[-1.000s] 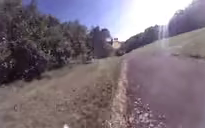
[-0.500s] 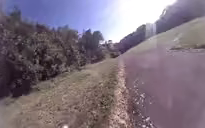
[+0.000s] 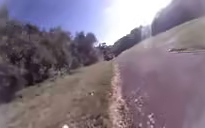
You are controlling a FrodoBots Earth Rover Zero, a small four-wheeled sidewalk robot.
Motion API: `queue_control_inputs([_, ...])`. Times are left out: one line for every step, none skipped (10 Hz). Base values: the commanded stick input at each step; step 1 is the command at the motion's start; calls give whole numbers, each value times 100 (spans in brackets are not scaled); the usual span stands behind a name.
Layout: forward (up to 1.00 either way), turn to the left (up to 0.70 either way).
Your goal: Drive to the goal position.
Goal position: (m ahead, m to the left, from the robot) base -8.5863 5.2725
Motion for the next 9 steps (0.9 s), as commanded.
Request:
queue_control_inputs([7,0])
queue_control_inputs([7,0])
queue_control_inputs([7,0])
queue_control_inputs([7,0])
queue_control_inputs([7,0])
queue_control_inputs([7,0])
queue_control_inputs([6,0])
queue_control_inputs([7,0])
queue_control_inputs([7,0])
